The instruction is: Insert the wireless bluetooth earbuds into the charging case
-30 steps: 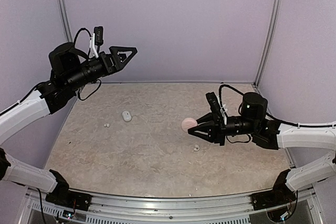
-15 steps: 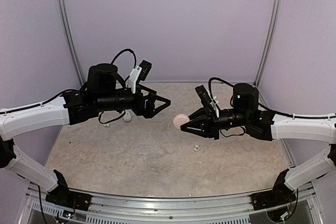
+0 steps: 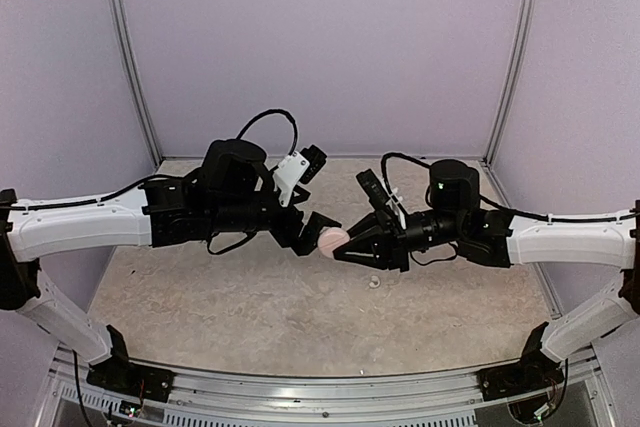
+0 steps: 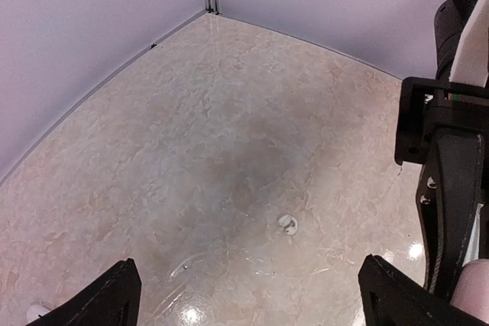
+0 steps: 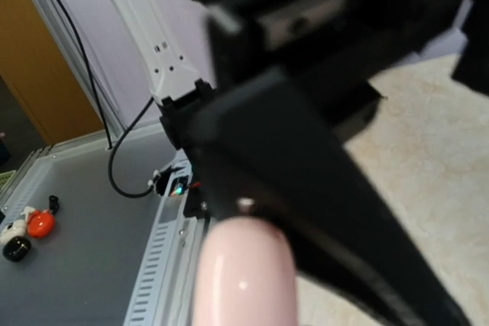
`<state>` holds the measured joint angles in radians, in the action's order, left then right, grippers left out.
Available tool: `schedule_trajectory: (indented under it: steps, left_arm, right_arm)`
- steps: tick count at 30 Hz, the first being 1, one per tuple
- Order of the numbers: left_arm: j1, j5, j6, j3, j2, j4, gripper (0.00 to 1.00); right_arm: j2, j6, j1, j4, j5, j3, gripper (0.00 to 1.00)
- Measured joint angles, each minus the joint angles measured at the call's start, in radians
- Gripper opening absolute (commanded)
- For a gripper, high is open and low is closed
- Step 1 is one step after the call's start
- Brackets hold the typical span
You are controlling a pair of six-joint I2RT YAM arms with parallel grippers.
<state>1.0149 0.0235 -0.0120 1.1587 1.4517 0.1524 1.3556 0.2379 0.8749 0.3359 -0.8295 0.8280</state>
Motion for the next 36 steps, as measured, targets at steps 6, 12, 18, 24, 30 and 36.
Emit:
schedule_trajectory:
  steps: [6, 12, 18, 24, 30, 36]
  left_arm:
    - [0.055, 0.117, 0.083, 0.018, 0.001, 0.036, 0.99]
    - [0.105, 0.239, 0.159, 0.061, 0.021, 0.083, 0.99]
    - [0.070, 0.265, 0.142, 0.050, 0.018, 0.049, 0.99]
    - [-0.123, 0.238, 0.036, -0.027, -0.089, -0.027, 0.99]
    - [-0.219, 0.240, -0.091, -0.086, -0.188, -0.122, 0.99]
    - [-0.298, 0.256, -0.214, -0.116, -0.194, -0.140, 0.99]
  right_arm:
    - [0.010, 0.019, -0.001, -0.032, -0.005, 0.000, 0.00]
    - [0.013, 0.040, -0.008, -0.054, -0.033, -0.003, 0.00]
    - [0.014, 0.035, -0.049, -0.048, -0.019, -0.003, 0.00]
    - [0.029, 0.014, -0.218, -0.047, 0.035, -0.001, 0.00]
    - [0.209, 0.010, -0.395, -0.065, 0.092, 0.098, 0.00]
    - [0.459, 0.021, -0.482, -0.106, 0.105, 0.288, 0.00]
